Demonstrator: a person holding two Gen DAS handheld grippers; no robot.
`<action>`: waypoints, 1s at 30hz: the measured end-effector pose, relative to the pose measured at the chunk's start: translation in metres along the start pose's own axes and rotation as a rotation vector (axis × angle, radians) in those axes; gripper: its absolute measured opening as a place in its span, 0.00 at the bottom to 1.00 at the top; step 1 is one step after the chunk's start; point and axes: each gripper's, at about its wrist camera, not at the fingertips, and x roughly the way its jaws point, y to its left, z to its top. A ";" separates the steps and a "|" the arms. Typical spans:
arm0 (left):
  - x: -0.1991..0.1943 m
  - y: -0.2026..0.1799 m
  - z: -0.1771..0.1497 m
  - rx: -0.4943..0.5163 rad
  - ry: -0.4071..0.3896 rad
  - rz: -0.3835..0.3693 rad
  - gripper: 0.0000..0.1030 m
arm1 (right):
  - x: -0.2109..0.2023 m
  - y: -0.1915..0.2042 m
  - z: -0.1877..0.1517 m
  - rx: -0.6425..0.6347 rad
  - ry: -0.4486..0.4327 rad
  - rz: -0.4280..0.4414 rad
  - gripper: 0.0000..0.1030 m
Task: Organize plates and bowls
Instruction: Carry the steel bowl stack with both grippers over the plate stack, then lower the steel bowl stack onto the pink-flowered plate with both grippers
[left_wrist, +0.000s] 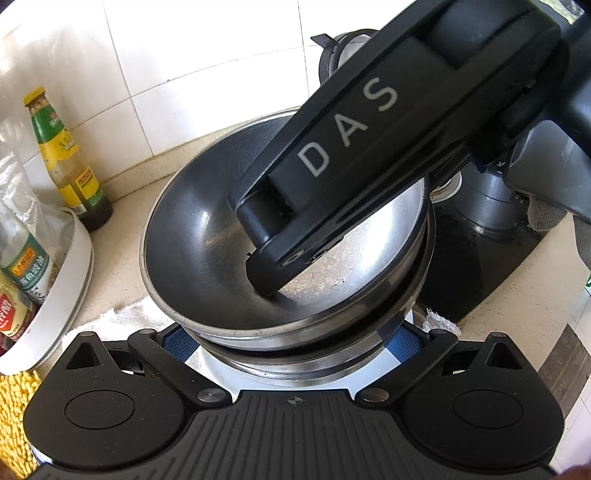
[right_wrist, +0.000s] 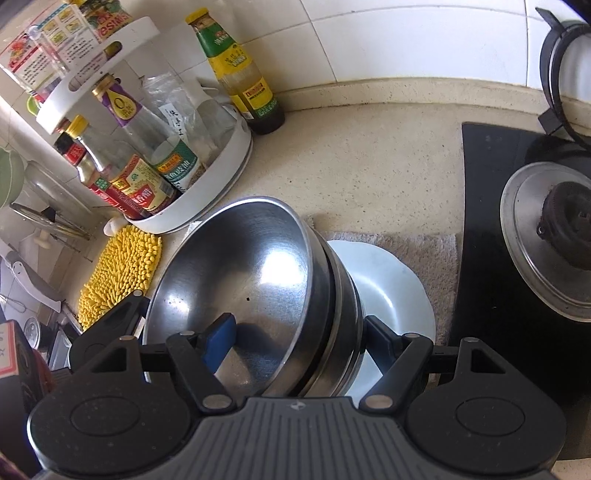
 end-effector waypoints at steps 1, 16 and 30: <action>0.002 0.001 0.000 -0.001 0.004 -0.003 0.99 | 0.002 -0.002 0.000 0.004 0.003 0.000 0.77; 0.013 -0.006 -0.001 0.002 0.033 -0.004 0.99 | 0.015 -0.014 0.002 0.035 0.011 0.004 0.77; 0.021 -0.013 -0.003 0.018 0.070 0.007 0.99 | 0.030 -0.024 0.003 0.064 0.046 0.028 0.77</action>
